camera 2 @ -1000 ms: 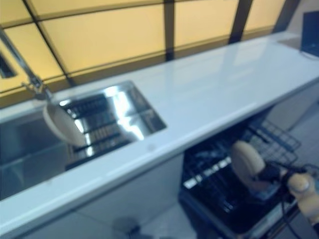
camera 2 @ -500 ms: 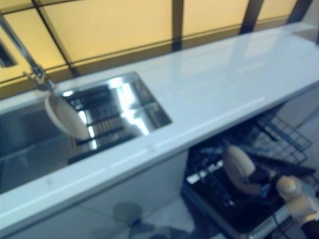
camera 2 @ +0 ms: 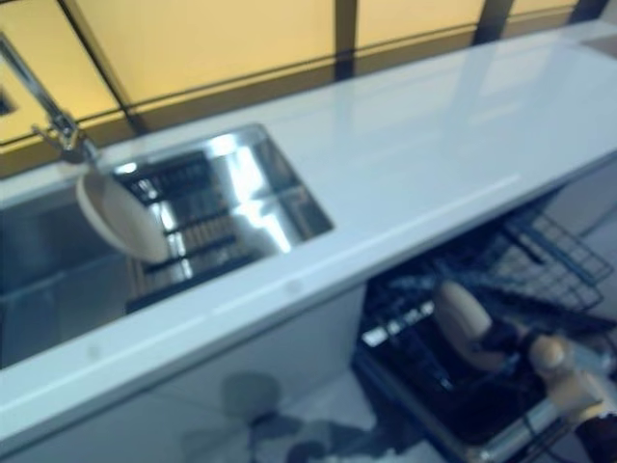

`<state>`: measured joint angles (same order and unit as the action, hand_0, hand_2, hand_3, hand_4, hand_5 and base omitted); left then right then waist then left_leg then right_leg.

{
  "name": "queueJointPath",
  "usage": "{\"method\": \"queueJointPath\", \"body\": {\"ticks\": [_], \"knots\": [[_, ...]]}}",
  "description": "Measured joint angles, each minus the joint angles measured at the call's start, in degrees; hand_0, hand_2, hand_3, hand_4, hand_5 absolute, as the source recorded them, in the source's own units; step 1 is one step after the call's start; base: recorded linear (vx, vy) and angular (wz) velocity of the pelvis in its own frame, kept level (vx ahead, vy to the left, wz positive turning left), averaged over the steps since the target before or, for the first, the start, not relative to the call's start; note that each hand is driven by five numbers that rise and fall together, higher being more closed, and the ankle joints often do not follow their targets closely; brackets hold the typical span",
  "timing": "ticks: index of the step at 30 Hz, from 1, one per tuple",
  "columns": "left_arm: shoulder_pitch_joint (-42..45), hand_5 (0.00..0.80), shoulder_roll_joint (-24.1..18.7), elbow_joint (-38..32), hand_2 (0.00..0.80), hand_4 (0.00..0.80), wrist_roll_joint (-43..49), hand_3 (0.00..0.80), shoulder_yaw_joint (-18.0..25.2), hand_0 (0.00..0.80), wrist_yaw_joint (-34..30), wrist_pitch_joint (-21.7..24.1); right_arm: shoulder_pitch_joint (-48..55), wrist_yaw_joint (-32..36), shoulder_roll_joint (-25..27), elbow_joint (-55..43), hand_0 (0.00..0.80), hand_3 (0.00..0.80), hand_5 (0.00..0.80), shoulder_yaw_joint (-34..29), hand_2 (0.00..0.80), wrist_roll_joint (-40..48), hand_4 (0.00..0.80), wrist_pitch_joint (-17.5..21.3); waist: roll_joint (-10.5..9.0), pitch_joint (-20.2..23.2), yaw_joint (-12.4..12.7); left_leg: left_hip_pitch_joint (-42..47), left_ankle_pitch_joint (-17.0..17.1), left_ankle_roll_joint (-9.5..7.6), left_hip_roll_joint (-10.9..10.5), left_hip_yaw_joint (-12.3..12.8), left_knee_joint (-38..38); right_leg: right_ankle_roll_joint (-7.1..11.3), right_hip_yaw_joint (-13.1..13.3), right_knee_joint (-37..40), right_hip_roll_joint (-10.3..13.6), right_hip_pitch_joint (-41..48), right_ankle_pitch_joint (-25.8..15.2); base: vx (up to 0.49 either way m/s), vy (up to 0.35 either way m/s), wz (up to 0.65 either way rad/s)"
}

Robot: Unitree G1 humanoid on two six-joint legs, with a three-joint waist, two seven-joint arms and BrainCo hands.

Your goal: Take plates into dishwasher

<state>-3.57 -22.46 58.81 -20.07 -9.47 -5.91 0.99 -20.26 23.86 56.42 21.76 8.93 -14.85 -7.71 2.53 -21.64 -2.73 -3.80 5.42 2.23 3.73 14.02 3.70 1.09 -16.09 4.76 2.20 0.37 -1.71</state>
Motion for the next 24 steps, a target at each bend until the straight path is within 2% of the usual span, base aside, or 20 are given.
{"method": "queueJointPath", "body": {"ticks": [13,24], "knots": [[0.25,0.000,-0.10,-1.58,0.000,0.000,-2.07,0.000,0.00,0.000,0.12,0.88,-3.52,-1.84,-0.85,5.47,0.800,0.800,0.800,2.24,0.800,-3.78,0.800,0.62,1.15,-1.87,0.79,-0.85,0.01,-0.01,0.00,0.09,-0.18,-0.04,-0.15,0.00,0.05,-0.64,-0.03,-0.013,-0.006,0.00],[0.30,0.000,-0.14,-1.72,0.000,0.000,-2.07,0.000,-0.03,0.000,0.08,0.89,-7.09,-4.27,-2.48,9.06,0.800,0.800,0.800,5.41,0.800,-5.36,0.800,0.80,1.33,-1.97,1.20,-0.82,0.01,-0.01,0.20,0.16,-0.67,-0.34,-0.15,-0.03,0.07,-0.45,-0.24,0.000,0.000,0.00]]}}
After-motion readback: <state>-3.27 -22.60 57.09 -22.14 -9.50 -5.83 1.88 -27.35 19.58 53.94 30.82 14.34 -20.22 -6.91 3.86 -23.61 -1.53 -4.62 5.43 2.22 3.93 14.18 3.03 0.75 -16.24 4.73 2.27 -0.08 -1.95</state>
